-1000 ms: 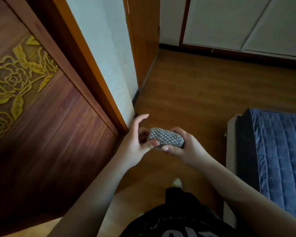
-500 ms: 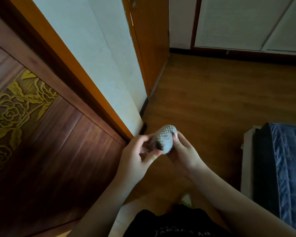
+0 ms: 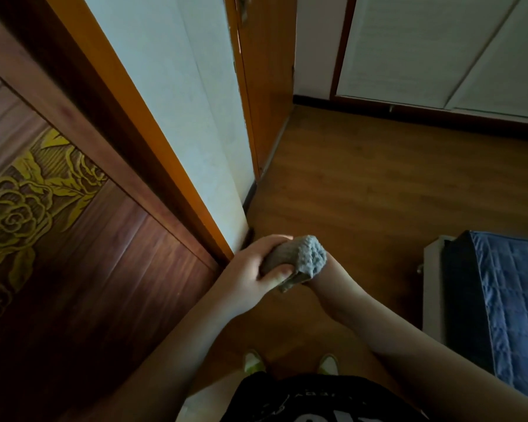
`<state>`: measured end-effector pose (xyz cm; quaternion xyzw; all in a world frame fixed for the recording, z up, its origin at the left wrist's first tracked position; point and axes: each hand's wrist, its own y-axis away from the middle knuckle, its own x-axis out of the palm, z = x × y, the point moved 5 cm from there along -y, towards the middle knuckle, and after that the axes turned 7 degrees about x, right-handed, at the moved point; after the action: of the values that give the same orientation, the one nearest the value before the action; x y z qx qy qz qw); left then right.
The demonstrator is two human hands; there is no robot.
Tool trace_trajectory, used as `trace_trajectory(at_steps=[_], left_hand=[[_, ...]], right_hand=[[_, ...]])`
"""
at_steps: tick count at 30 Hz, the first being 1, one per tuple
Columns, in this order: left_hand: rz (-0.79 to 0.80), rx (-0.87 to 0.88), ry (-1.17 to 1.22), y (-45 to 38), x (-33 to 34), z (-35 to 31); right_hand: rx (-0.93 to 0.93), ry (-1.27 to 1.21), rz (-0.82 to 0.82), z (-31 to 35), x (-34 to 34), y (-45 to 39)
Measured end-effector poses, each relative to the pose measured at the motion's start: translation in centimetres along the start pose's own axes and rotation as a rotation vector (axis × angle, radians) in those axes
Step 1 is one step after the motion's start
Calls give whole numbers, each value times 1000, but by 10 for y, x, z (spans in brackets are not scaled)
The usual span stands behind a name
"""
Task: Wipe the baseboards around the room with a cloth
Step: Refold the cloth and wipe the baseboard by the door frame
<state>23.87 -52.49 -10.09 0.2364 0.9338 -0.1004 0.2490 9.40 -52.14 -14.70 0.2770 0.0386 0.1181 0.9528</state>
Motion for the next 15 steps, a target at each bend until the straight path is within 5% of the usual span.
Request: trace_trajectory(at_steps=[4, 7, 10, 12, 15], left_hand=[[-51, -113, 23, 0, -1, 18], [-52, -77, -39, -4, -14, 26], [10, 4, -174, -8, -33, 31], [24, 57, -246, -10, -43, 32], [-72, 80, -226, -11, -61, 34]], right_hand=[[-13, 123, -98, 7, 4, -12], [6, -32, -260, 12, -6, -16], [-15, -326, -108, 28, -3, -18], [-82, -165, 38, 40, 8, -15], [-221, 261, 6, 50, 24, -14]])
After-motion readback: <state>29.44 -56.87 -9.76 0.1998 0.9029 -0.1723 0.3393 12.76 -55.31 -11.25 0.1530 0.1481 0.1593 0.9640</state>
